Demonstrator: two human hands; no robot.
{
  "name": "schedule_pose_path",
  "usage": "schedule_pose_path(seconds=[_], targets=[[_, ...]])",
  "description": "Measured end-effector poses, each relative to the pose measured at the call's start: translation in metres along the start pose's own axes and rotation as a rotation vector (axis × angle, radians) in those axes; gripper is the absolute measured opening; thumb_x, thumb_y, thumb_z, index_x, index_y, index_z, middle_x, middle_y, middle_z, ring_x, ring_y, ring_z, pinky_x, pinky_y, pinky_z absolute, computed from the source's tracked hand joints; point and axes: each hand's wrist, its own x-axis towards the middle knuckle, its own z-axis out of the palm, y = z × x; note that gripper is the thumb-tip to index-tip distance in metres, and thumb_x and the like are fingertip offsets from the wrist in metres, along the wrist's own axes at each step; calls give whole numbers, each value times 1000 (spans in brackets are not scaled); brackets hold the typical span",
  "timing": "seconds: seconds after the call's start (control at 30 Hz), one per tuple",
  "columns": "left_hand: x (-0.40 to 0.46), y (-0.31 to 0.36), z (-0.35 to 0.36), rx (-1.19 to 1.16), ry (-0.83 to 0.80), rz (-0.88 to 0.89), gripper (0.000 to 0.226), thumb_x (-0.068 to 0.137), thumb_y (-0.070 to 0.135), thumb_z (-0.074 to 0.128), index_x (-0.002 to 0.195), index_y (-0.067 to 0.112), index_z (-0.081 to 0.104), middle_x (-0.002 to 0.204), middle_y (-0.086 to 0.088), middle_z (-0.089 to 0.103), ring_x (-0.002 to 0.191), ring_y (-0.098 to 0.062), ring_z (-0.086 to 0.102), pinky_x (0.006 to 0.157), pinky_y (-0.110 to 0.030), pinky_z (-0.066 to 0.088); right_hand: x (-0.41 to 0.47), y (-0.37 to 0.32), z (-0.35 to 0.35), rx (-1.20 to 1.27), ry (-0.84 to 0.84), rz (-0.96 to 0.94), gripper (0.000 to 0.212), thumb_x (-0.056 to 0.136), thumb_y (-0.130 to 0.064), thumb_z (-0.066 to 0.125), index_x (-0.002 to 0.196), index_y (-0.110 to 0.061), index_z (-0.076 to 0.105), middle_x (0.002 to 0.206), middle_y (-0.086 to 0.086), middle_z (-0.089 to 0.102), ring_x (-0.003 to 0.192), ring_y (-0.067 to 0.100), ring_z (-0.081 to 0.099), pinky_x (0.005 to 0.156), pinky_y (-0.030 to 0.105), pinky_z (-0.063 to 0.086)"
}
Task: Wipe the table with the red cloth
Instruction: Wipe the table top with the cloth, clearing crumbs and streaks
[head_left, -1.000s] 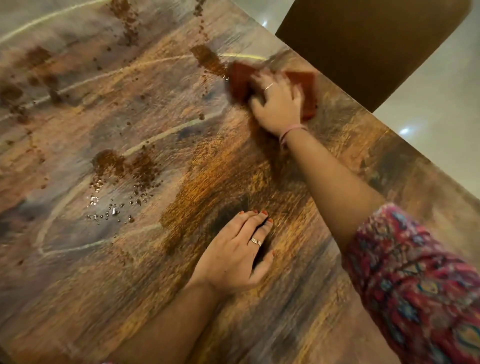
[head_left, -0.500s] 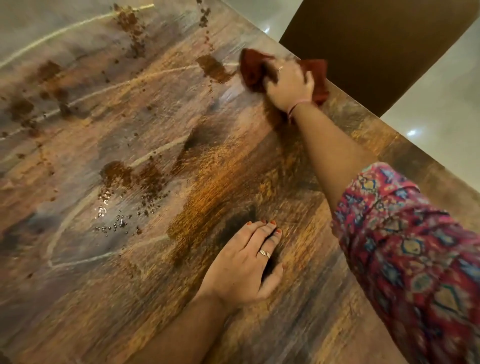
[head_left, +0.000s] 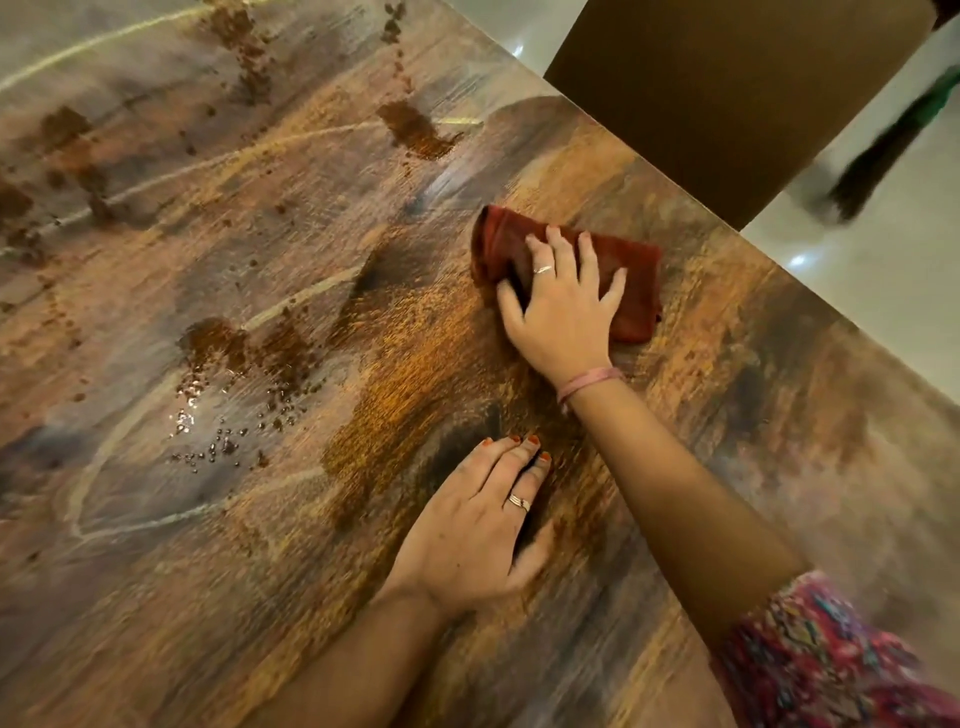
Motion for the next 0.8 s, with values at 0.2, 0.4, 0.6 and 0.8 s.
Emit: schedule_pose_path(seconds=[0.2, 0.4, 0.6, 0.8], targets=[[0, 1, 1, 3, -1, 3, 55, 91, 47, 44, 130, 10, 57, 132, -7, 58, 126, -23, 49, 111, -40, 34, 116, 2, -7, 172, -41, 167, 50, 94, -35, 39, 144, -31, 35, 155, -9, 26, 146, 21, 12, 111, 65, 2], [0, 0, 0, 11, -2, 4, 56, 91, 48, 43, 130, 11, 57, 132, -6, 57, 125, -22, 50, 114, -38, 28, 148, -1, -12, 192, -136, 83, 53, 92, -35, 41, 145, -37, 33, 157, -12, 21, 147, 19, 6, 113, 63, -3], [1, -1, 0, 18, -53, 2, 56, 90, 49, 43, 130, 12, 56, 134, -7, 56, 127, -22, 47, 113, -39, 30, 8, -30, -5, 218, -208, -632, 57, 85, -49, 46, 141, -38, 41, 152, -13, 33, 146, 16, 16, 113, 57, 0], [0, 0, -2, 22, -57, -11, 57, 91, 50, 40, 132, 13, 56, 135, -5, 55, 127, -22, 48, 112, -42, 32, 50, -43, -1, 139, -234, -658, 54, 89, -36, 46, 143, -37, 37, 154, -13, 30, 146, 14, 16, 113, 57, 5]])
